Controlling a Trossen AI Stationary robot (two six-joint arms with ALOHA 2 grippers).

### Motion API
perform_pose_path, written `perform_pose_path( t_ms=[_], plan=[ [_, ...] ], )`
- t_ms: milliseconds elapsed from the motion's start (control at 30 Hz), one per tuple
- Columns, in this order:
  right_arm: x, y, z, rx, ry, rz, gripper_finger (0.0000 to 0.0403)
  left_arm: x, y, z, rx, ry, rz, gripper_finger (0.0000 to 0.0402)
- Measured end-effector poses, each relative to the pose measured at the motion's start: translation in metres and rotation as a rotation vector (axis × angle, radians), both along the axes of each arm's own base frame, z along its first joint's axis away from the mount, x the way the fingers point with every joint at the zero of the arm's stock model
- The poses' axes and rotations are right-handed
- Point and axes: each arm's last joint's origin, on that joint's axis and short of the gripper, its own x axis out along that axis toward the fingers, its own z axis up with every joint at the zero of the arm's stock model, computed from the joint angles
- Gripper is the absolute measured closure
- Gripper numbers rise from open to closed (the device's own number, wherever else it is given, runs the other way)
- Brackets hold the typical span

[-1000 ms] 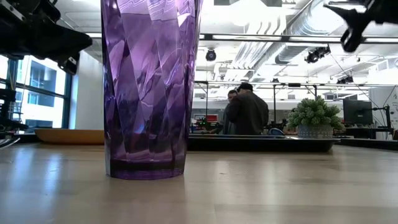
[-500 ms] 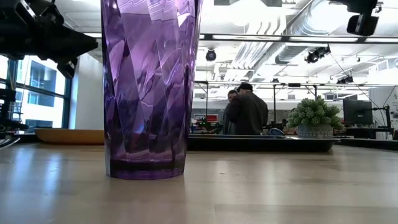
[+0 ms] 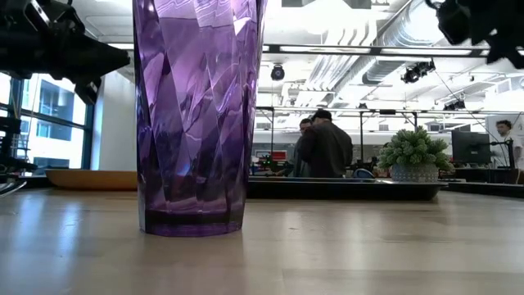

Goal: Pick and place plate/cup/fork/spoon on tray
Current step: Put the orange fork on the black serving tray

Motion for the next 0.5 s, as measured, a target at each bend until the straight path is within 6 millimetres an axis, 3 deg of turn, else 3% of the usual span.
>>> perform_pose_path(
  t_ms=[200,500],
  plan=[
    [0.013,0.016,-0.015,0.073,0.160,-0.032,0.0279,0.000,0.000,0.000,-0.031,-0.004,-0.001,0.0369],
    [0.017,0.051,-0.036,0.112,0.343,-0.100,0.0279,0.000,0.000,0.000,-0.031,-0.003,0.012,0.0369]
  ],
)
